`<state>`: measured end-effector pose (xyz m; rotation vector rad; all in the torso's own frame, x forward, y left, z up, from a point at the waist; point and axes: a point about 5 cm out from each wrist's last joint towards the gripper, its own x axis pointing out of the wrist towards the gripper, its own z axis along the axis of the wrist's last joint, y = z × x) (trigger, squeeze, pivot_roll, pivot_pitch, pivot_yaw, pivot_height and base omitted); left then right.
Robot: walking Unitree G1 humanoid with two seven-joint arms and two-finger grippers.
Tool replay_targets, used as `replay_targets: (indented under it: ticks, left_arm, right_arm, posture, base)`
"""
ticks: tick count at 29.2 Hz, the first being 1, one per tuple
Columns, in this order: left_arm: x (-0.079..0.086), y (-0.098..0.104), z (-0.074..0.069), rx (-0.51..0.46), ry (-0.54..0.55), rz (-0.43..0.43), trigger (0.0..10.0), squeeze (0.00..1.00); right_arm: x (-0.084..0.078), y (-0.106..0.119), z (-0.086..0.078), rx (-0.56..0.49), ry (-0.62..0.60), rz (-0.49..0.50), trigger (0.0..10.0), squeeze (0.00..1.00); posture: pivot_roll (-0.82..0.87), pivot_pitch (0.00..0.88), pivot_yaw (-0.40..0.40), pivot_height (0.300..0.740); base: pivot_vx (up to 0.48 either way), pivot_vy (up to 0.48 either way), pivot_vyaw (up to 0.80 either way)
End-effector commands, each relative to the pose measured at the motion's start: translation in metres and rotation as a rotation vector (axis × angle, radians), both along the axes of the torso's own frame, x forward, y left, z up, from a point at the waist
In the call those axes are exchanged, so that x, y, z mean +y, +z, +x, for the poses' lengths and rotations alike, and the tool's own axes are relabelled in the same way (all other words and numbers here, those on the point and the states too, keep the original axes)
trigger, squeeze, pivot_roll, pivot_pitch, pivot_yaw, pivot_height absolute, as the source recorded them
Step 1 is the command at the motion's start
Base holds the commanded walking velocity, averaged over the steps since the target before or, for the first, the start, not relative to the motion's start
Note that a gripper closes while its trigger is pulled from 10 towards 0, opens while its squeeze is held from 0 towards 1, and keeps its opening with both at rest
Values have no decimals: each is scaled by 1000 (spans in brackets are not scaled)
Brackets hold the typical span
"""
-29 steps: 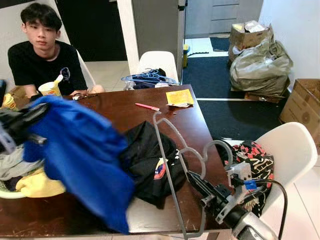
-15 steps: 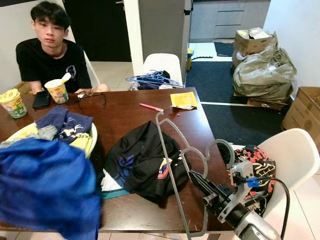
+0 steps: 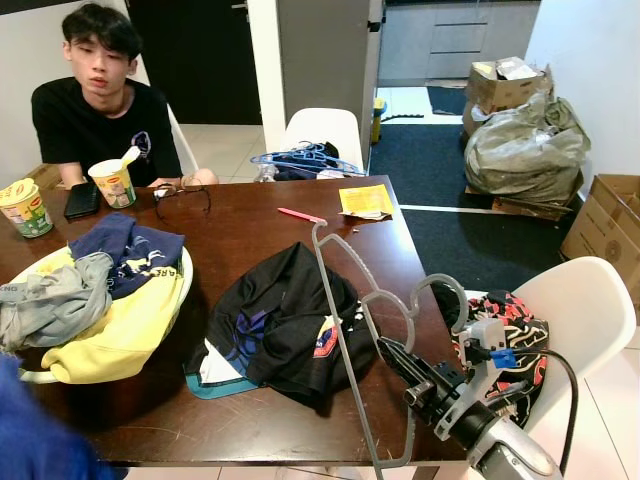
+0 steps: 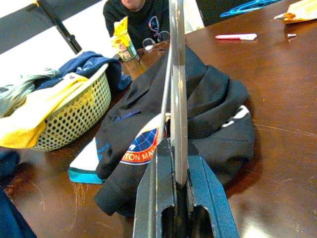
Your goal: Hang hanger
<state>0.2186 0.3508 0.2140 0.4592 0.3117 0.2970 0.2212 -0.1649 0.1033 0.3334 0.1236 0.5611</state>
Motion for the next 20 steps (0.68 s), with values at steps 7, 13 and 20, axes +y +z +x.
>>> replay_targets:
  ticks: [7,13,20]
  left_arm:
    - [-136,-61,-41,508,-917,-202,10000,0]
    - [-114,-48,13,208,-572,-111,10000,0]
    - [-106,-31,34,2,-392,-130,10000,0]
  right_arm:
    - [-1,2,0,5,-19,10,10000,0]
    - [-1,2,0,6,-20,10,10000,0]
    - [-1,3,0,10,-13,9,10000,0]
  posture:
    - [-23,0,63,740]
    - [-17,0,56,740]
    - [-24,0,55,740]
  base:
    - [0,0,0]
    - [0,0,0]
    - [0,0,0]
